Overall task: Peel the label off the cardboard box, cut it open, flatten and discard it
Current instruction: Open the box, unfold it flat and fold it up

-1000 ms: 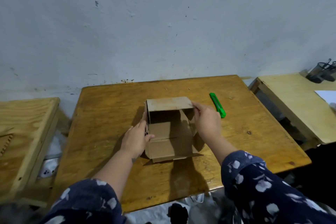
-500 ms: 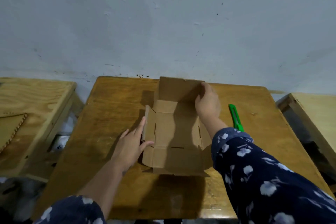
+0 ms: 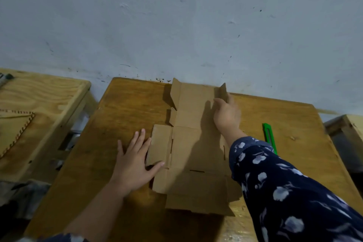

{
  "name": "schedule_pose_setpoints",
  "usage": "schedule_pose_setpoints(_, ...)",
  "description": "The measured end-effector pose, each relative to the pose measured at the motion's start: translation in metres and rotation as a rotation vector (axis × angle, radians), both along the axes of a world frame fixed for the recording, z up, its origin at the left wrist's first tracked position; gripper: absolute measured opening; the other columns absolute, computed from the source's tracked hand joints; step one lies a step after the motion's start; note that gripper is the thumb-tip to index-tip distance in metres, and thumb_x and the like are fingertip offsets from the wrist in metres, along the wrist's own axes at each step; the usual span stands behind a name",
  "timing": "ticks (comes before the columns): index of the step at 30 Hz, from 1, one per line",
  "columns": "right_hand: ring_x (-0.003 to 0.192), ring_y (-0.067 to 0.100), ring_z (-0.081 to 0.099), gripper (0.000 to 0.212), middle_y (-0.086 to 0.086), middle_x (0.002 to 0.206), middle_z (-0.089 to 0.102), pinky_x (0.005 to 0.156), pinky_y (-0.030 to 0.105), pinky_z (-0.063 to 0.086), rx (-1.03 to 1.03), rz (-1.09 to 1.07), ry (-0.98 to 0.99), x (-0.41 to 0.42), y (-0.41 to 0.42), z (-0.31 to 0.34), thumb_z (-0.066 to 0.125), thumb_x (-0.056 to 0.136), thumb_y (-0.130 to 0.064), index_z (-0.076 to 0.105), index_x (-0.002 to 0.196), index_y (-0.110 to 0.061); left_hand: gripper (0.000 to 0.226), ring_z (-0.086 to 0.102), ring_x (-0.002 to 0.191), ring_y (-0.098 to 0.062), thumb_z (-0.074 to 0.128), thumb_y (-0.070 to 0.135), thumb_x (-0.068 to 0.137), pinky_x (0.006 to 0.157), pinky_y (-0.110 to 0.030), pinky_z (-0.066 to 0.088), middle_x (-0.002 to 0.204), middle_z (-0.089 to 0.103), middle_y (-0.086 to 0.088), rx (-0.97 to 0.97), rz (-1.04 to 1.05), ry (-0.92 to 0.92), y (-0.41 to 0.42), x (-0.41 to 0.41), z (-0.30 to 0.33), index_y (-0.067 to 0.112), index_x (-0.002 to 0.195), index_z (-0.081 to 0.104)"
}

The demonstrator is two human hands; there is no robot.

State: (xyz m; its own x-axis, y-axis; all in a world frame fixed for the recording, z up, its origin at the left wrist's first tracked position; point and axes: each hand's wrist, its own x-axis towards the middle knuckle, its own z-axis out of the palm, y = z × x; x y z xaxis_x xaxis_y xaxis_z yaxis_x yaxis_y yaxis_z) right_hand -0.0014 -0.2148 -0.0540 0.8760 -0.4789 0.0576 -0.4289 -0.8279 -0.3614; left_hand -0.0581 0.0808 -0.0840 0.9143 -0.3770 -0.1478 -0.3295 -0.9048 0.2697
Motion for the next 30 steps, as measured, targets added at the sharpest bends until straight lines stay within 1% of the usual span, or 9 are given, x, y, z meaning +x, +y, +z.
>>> schedule_pose_setpoints(2,0.142,0.034,0.021,0.046,0.014,0.157,0.019,0.115,0.051,0.014,-0.124,-0.010,-0.019,-0.010,0.014,-0.002,0.049,0.089,-0.007,0.053,0.131,-0.026,0.107,-0.009,0.148,-0.013,0.019,0.092,0.067,0.115,-0.057,-0.011,0.162,-0.005,0.004,-0.002,0.056,-0.008,-0.009,0.000,0.007,0.026,0.151,0.022)
schedule_pose_setpoints(4,0.144,0.032,0.016,0.042,0.014,0.158,0.016,0.117,0.053,0.008,-0.141,0.011,-0.028,-0.025,0.031,-0.004,0.049,0.091,-0.016,0.050,0.132,-0.027,0.101,-0.007,0.149,-0.016,0.032,0.088,0.071,0.114,-0.059,-0.009,0.163,-0.003,0.004,0.037,0.108,0.002,-0.018,-0.002,0.012,0.025,0.149,0.023)
schedule_pose_setpoints(9,0.146,0.027,0.010,0.038,0.010,0.158,0.017,0.117,0.055,0.001,-0.123,0.091,0.093,-0.078,0.075,-0.015,0.034,0.097,-0.037,0.049,0.131,-0.028,0.097,-0.009,0.149,-0.018,0.036,0.083,0.076,0.115,-0.062,-0.003,0.163,-0.005,0.002,0.065,0.182,0.032,-0.023,-0.007,0.008,0.023,0.150,0.022)
schedule_pose_setpoints(12,0.147,0.028,-0.003,0.050,0.009,0.161,0.004,0.115,0.056,-0.007,-0.135,0.112,0.215,-0.104,0.095,-0.023,0.022,0.098,-0.047,0.027,0.145,-0.033,0.096,-0.010,0.148,-0.017,0.036,0.080,0.078,0.116,-0.061,-0.004,0.163,-0.005,0.003,0.066,0.160,0.009,-0.019,-0.008,0.008,0.022,0.152,0.017)
schedule_pose_setpoints(15,0.146,0.029,-0.014,0.056,0.007,0.160,-0.010,0.115,0.059,-0.007,-0.094,0.109,0.306,-0.116,0.104,-0.034,0.012,0.097,-0.052,0.001,0.150,-0.038,0.093,-0.012,0.148,-0.017,0.037,0.075,0.081,0.115,-0.060,-0.007,0.163,-0.005,0.005,0.049,0.125,-0.019,-0.014,-0.008,0.011,0.022,0.153,0.013)
schedule_pose_setpoints(17,0.145,0.028,-0.017,0.056,0.005,0.160,-0.015,0.115,0.058,-0.006,-0.085,0.108,0.337,-0.118,0.105,-0.038,0.010,0.097,-0.053,-0.007,0.149,-0.039,0.090,-0.012,0.148,-0.016,0.035,0.074,0.082,0.115,-0.059,-0.011,0.163,-0.005,0.005,0.030,0.109,-0.036,-0.009,-0.008,0.014,0.023,0.153,0.013)
schedule_pose_setpoints(24,0.145,0.027,-0.018,0.056,0.004,0.159,-0.017,0.115,0.058,-0.008,-0.107,0.114,0.365,-0.117,0.107,-0.037,0.007,0.097,-0.052,-0.012,0.148,-0.039,0.059,-0.005,0.148,-0.012,0.035,0.048,0.096,0.117,-0.054,-0.011,0.162,0.009,0.007,-0.131,0.114,-0.123,0.035,0.002,0.025,0.030,0.150,0.023)
schedule_pose_setpoints(27,0.145,0.027,-0.019,0.055,0.004,0.159,-0.018,0.115,0.058,-0.008,-0.103,0.109,0.369,-0.117,0.108,-0.037,0.007,0.097,-0.051,-0.013,0.147,-0.039,0.055,-0.007,0.149,-0.015,0.036,0.036,0.099,0.117,-0.057,-0.006,0.162,0.005,0.006,-0.083,0.090,-0.098,0.053,0.007,0.021,0.035,0.151,0.019)
schedule_pose_setpoints(30,0.145,0.027,-0.019,0.055,0.004,0.159,-0.019,0.115,0.057,-0.008,-0.106,0.107,0.376,-0.117,0.107,-0.038,0.007,0.097,-0.051,-0.015,0.147,-0.040,0.048,-0.016,0.148,-0.019,0.028,0.041,0.101,0.116,-0.058,-0.007,0.163,-0.003,0.004,-0.002,0.054,-0.008,0.060,0.008,0.014,0.037,0.149,0.027)
